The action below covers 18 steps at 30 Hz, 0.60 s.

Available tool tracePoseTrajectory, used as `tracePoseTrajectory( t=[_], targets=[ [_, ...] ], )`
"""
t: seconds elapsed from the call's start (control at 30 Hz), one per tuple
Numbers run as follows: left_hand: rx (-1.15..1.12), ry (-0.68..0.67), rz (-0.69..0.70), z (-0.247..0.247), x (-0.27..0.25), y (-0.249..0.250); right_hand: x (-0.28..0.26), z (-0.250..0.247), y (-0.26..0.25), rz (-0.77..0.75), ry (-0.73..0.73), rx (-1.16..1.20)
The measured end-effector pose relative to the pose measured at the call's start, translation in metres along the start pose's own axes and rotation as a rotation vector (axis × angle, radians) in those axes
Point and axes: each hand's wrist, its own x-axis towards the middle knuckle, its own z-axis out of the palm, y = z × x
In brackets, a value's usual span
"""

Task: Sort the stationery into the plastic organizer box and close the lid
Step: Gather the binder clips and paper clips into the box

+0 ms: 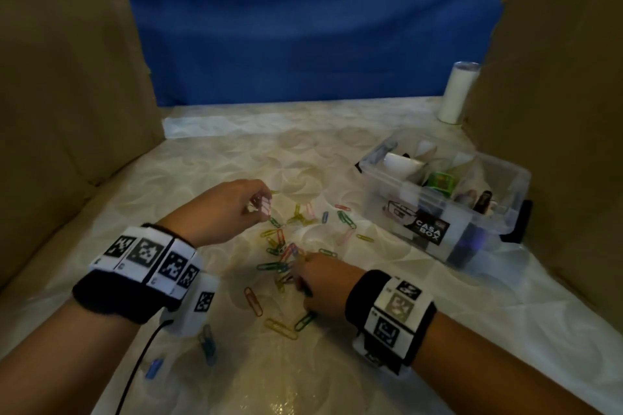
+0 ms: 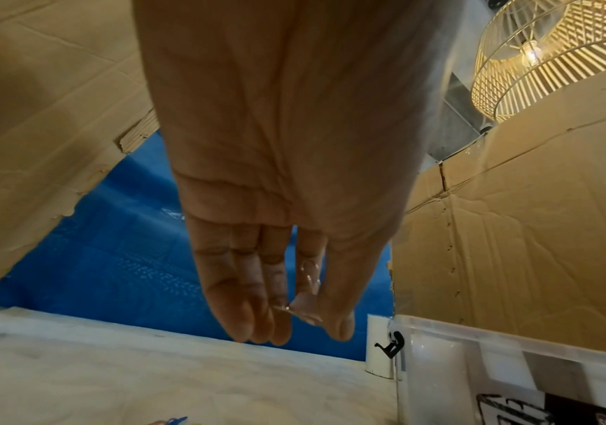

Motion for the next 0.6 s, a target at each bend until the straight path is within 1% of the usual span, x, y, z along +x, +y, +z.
tracePoseTrajectory(
  t=[0.1,0.2,0.3,0.4,0.47,0.6],
  targets=[
    [-0.053,0.024,0.028,0.002,0.012,0.015,-0.006,0.001,0.003,-0.006,0.035,0.0],
    [-0.095,0.107,0.122,0.002,0.037,0.044,-0.01,0.002,0.006,0.003,0.023,0.033],
    [-0.1,0.169,0.226,0.002,0.075,0.077,-0.017,0.0,0.011,-0.036,0.028,0.104],
    [-0.087,0.179,0.326,0.005,0.118,0.11,-0.026,-0.004,0.018,-0.107,0.057,0.224],
    [-0.025,0.152,0.332,0.009,0.146,0.131,-0.031,-0.008,0.026,-0.137,0.073,0.296],
    [0.18,0.074,0.273,0.019,0.192,0.163,-0.043,-0.011,0.04,-0.147,0.079,0.404]
  ],
)
